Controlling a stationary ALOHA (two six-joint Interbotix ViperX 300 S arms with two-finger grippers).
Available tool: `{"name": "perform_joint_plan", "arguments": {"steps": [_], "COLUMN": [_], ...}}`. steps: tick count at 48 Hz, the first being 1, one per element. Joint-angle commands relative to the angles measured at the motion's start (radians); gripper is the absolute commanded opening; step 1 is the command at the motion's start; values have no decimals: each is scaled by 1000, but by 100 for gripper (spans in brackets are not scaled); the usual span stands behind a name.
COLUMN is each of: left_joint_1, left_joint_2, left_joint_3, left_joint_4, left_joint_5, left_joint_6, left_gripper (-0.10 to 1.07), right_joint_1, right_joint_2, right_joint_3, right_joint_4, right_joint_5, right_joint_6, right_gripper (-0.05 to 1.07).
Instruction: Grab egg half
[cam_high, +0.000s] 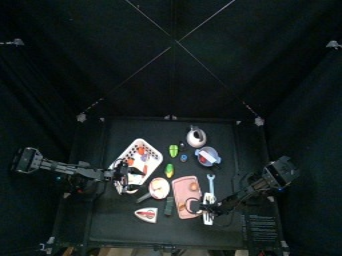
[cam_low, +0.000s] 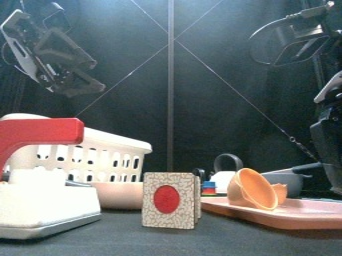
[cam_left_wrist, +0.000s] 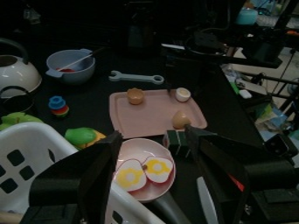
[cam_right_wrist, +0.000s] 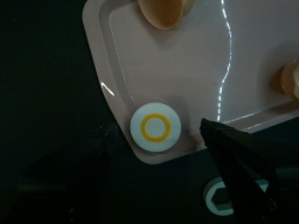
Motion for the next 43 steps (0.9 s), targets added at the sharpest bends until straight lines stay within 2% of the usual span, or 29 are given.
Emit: {"name": "perform_joint_plan", "arguments": {"steps": [1,43], "left_joint_1": [0,3], "left_joint_2": [0,0], "left_joint_3": [-20,-8], "left_joint_4": [-3,-17], "left_joint_5": [-9,-5], "left_joint_6": [-2,0], "left_gripper": [94,94], "right_joint_1": [-15,-26], "right_joint_2": [-6,-2], "right_joint_3": [-17,-5], "right_joint_4": [-8,2], "right_joint_5": [-15,-20], "right_joint_6": [-2,0], "right_gripper": [104,103]}}
